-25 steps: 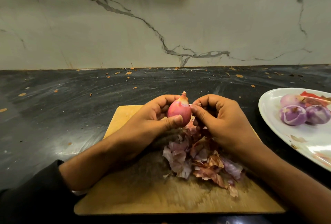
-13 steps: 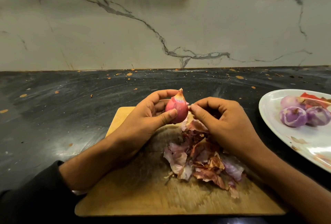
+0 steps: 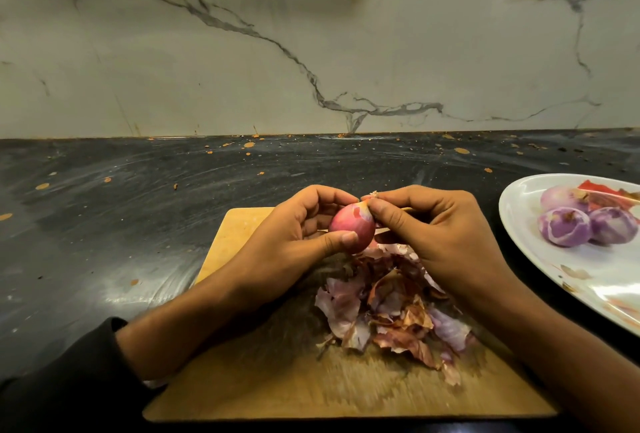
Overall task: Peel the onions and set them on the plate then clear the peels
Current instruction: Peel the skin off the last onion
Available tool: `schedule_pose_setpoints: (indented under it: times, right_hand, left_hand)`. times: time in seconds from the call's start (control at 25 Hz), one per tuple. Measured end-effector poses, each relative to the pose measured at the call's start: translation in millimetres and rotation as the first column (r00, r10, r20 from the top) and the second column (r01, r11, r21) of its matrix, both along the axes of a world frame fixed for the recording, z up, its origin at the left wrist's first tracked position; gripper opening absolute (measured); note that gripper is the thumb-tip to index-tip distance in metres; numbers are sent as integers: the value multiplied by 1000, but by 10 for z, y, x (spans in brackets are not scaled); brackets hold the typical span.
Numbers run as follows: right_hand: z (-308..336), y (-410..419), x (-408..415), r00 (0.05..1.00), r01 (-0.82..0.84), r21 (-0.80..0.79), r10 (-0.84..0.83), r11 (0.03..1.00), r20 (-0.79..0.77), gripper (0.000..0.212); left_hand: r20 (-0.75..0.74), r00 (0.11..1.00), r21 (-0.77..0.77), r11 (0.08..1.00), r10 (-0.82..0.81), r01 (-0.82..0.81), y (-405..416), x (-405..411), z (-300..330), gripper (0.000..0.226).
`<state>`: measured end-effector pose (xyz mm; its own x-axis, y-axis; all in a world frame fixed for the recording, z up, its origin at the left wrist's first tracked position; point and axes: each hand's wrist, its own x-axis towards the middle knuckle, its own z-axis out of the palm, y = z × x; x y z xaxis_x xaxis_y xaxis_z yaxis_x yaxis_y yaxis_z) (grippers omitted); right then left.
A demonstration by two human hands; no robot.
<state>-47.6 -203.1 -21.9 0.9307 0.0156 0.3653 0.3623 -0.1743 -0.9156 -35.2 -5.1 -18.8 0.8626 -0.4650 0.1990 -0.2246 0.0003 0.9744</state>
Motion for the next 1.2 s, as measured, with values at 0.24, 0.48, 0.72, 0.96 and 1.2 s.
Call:
schedule_pose_setpoints:
  times: [0.24,0.48,0.72,0.96,1.2]
  right_hand:
    - [5,-5,-4,1000,-21,16,21,1000,-20,13]
    - [22,31,-13,989,-39,86,51,996,-141,11]
    - [46,72,-59,995,31,-60,-36,998,-97,11]
    - [14,132,-80,993,118,-146,-119,982,-1,13]
    - [-15,128,-67,987,159,-147,-160,976,11,13]
  left_hand:
    - [181,982,146,985,61,-88,26,31,-5,49]
    - [259,962,155,979,87,-130,26,38,-56,52]
    - [362,926,251,945,112,-212,-15,44,-88,55]
    - [449,887,312,912,105,-266,-36,57,-101,53]
    - [398,911,295,926,108,-238,-47,23,-94,49]
